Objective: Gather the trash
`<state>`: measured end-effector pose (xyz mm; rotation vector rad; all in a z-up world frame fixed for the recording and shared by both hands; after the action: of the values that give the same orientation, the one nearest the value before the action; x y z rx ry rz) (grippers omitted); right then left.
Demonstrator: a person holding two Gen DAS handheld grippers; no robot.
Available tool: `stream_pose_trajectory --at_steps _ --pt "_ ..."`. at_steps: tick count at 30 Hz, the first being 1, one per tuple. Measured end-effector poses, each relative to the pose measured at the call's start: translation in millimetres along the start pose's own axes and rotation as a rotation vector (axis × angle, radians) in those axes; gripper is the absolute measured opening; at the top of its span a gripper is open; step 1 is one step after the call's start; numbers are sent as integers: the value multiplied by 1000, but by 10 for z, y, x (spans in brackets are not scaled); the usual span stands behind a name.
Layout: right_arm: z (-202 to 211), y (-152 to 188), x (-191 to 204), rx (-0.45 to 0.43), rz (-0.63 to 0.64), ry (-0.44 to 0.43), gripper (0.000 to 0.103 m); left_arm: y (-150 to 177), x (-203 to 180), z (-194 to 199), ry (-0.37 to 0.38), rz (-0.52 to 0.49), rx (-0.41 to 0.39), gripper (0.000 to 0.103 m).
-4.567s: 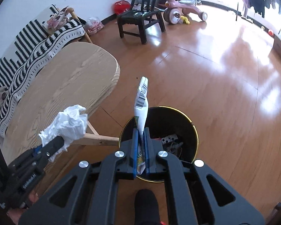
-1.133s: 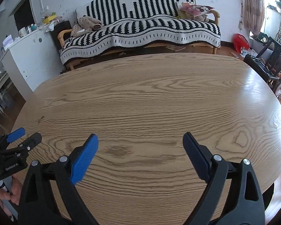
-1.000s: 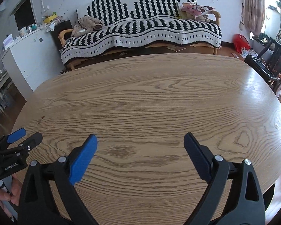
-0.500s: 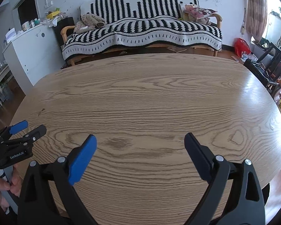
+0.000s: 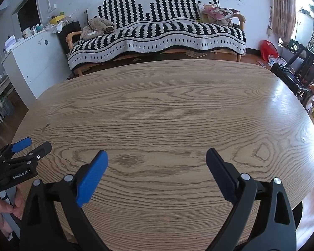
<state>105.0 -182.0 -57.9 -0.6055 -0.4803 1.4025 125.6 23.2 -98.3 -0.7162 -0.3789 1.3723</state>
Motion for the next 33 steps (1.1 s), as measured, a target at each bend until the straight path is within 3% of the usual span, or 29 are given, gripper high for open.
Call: stream_pose_trajectory --at_steps 33 --pt "-2 18 -44 2 4 3 91 5 8 -4 2 -2 -1 92"
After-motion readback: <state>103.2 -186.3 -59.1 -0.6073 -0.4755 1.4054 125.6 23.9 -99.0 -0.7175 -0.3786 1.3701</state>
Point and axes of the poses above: each gripper's, at about its wrist camera, not at the fingertips, and z roughly against the way its jaws point, x to its left, y to its underside, the point moved 9 cm from there along -z, roughly the way its jaws point, and after that the axes turned 11 degrees about y, right-handed, at the moved point
